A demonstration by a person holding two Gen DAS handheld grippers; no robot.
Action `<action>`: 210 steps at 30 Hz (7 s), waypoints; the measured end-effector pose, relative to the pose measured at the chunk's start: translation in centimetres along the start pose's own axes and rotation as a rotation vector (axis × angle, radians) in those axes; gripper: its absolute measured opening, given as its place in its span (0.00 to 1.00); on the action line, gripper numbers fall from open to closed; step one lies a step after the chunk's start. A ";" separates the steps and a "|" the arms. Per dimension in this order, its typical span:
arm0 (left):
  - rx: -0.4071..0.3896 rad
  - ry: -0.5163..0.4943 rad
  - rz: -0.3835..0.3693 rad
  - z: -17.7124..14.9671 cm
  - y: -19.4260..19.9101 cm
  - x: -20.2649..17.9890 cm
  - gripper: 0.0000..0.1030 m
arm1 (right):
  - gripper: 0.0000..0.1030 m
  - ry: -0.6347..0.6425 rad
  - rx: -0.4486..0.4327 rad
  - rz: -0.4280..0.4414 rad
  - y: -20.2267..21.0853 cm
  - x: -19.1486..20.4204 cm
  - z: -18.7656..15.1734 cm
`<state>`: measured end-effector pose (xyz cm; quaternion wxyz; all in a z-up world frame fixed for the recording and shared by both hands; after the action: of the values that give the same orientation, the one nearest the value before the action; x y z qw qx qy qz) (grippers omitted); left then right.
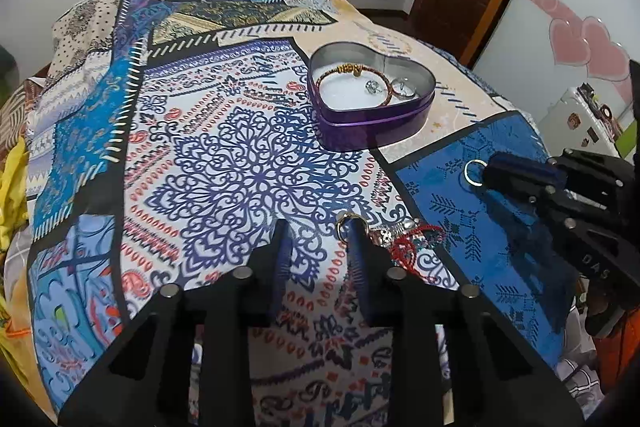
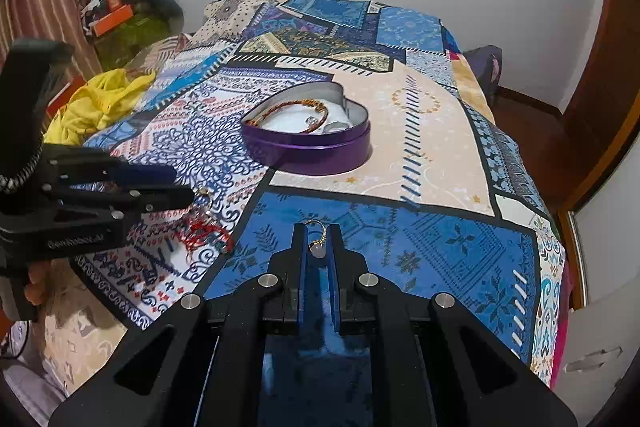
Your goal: Organize jewelry
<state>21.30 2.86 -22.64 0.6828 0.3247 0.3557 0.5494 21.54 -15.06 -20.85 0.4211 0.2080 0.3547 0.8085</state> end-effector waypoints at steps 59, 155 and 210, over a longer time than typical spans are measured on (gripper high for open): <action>-0.182 -0.015 -0.053 8.2 1.0 -0.9 0.05 | 0.08 -0.063 -0.143 0.037 -1.0 -1.4 7.4; -0.095 0.076 0.043 -2.3 4.7 3.1 0.44 | 0.33 0.040 0.112 0.090 -3.8 5.4 1.6; -0.150 0.094 -0.004 -1.5 5.0 3.0 0.05 | 0.37 0.028 0.122 0.133 -5.2 4.7 3.1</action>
<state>17.91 6.77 -19.67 0.6888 0.2458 0.3459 0.5877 23.68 -7.83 -22.51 0.3482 0.2451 0.3942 0.8144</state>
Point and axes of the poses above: each gripper's, at about its wrist camera, not at the fingertips, and y roughly against the way its jaws point, x to its left, z to its top, the point moved 1 cm from there along -y, roughly the way its jaws point, and after that the axes turned 1 degree about z, right-handed, at the moved point
